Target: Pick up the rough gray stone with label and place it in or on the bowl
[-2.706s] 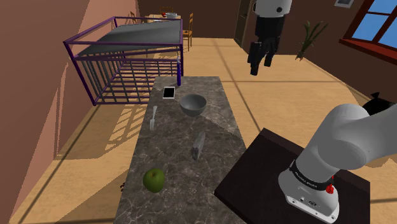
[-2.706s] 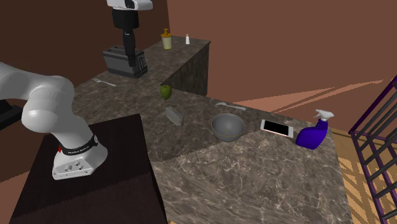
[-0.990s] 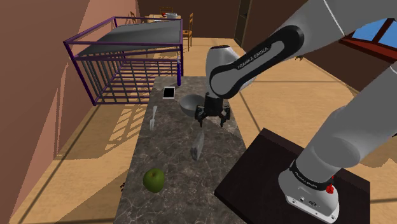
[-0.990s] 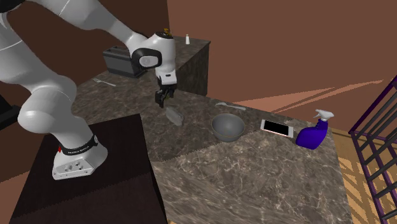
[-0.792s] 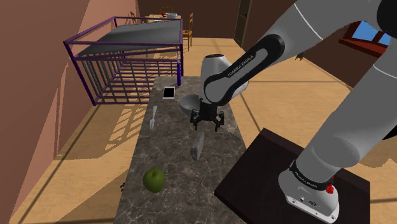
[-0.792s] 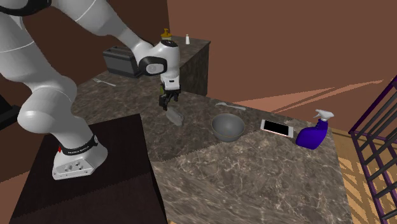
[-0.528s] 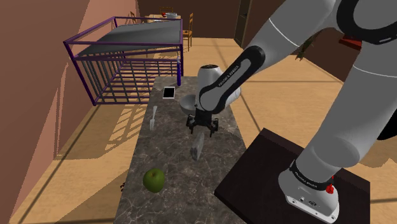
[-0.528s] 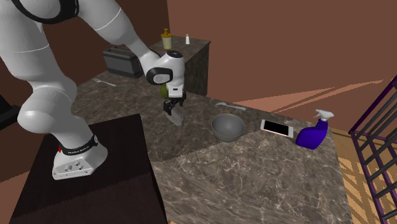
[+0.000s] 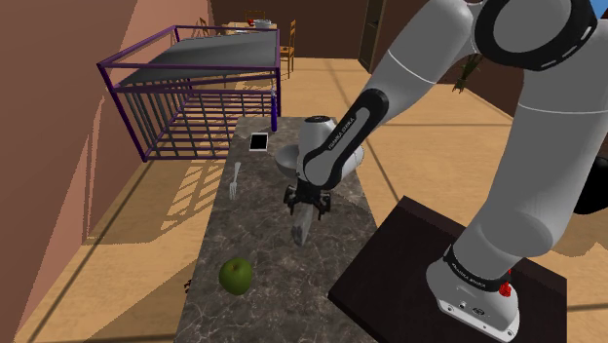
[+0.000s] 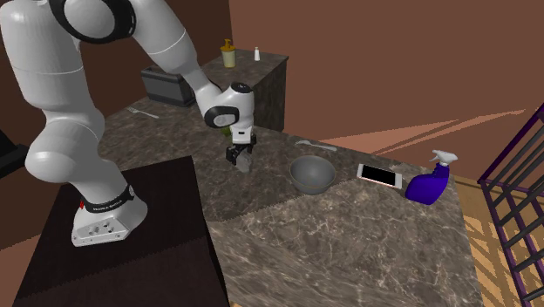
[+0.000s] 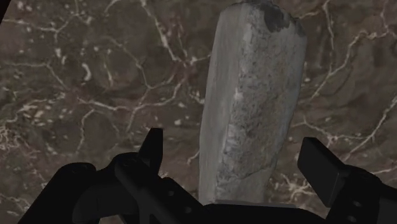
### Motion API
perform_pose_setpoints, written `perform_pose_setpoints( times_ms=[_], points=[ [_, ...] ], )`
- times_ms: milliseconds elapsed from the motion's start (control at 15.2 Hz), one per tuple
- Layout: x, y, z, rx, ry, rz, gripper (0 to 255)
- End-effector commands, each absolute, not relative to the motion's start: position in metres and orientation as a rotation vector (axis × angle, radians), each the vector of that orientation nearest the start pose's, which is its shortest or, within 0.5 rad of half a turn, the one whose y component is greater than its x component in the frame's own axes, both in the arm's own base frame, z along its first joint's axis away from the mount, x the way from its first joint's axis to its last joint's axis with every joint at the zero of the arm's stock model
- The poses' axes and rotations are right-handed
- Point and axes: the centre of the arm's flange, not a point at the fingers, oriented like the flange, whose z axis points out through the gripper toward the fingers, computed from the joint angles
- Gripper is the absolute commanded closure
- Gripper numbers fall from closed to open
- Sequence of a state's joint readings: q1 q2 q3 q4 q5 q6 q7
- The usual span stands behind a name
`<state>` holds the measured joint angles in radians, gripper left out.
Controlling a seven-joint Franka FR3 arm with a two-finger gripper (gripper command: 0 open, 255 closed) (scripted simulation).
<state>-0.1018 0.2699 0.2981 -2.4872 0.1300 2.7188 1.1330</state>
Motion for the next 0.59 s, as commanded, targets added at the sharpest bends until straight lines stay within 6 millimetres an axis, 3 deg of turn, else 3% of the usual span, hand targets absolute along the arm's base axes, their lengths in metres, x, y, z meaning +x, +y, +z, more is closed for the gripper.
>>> perform_pose_setpoints(
  times_ms=[0, 396, 462, 528],
  points=[
    [0.4605, 0.0945, 0.1812, -2.631, 1.551, 0.159, 0],
    [0.4605, 0.0945, 0.1813, -2.631, 1.551, 0.159, 0],
    [0.4605, 0.0945, 0.1813, -2.631, 1.551, 0.159, 255],
    [0.4605, 0.0945, 0.1813, -2.631, 1.551, 0.159, 255]
  ],
)
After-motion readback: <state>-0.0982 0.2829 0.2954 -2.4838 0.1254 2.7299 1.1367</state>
